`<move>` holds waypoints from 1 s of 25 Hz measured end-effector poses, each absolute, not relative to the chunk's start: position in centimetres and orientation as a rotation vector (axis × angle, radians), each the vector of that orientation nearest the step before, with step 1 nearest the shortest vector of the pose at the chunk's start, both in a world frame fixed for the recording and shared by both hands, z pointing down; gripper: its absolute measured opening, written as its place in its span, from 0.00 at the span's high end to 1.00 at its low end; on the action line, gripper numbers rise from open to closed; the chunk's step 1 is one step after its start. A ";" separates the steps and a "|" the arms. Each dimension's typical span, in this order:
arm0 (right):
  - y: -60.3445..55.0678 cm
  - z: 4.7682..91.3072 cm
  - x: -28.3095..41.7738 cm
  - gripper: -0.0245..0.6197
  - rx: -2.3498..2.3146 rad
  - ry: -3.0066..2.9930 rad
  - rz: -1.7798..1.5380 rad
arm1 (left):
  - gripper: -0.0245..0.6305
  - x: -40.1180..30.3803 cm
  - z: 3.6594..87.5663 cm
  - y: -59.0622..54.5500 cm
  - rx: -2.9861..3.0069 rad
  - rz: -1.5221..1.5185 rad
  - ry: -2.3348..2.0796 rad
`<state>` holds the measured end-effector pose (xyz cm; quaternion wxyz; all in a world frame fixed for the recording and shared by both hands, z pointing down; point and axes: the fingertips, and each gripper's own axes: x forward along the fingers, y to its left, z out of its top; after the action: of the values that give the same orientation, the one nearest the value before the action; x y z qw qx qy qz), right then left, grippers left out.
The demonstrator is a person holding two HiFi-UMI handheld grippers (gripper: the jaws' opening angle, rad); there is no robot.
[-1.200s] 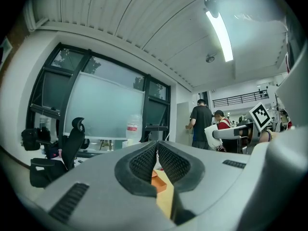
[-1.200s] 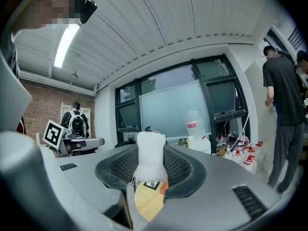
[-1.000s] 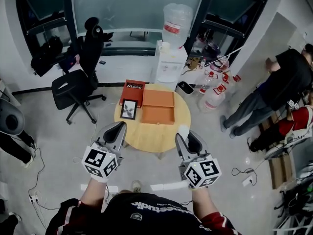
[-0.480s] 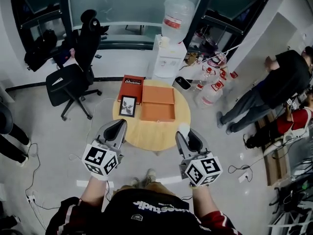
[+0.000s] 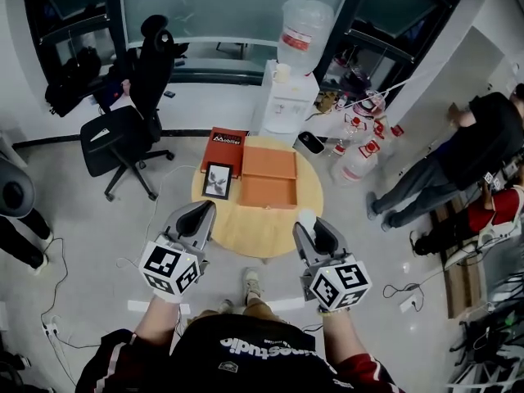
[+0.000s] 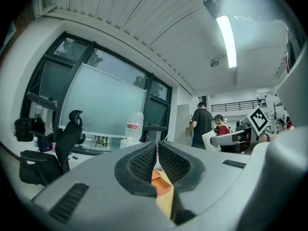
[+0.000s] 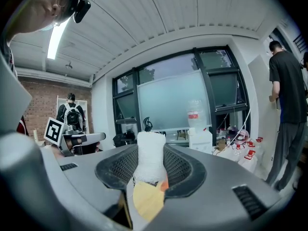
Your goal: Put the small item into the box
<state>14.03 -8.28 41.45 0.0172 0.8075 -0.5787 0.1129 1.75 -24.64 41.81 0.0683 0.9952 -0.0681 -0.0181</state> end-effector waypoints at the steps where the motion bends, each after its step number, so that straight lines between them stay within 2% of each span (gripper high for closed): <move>1: -8.6 41.5 14.3 0.68 2.503 -1.804 0.349 | 0.92 2.0 41.7 -24.8 2.995 -0.056 -0.208; 12: -11.7 40.6 19.3 0.68 2.459 -1.881 0.332 | 0.92 7.2 39.8 -25.8 3.036 -0.072 -0.221; 25: -16.6 45.2 25.5 0.68 2.332 -1.948 0.435 | 0.92 11.4 41.0 -28.2 3.031 -0.019 -0.345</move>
<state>25.49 -16.59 45.22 0.0361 0.7593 -0.6342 0.1415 11.38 -28.24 41.04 0.0454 0.9925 -0.1130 -0.0063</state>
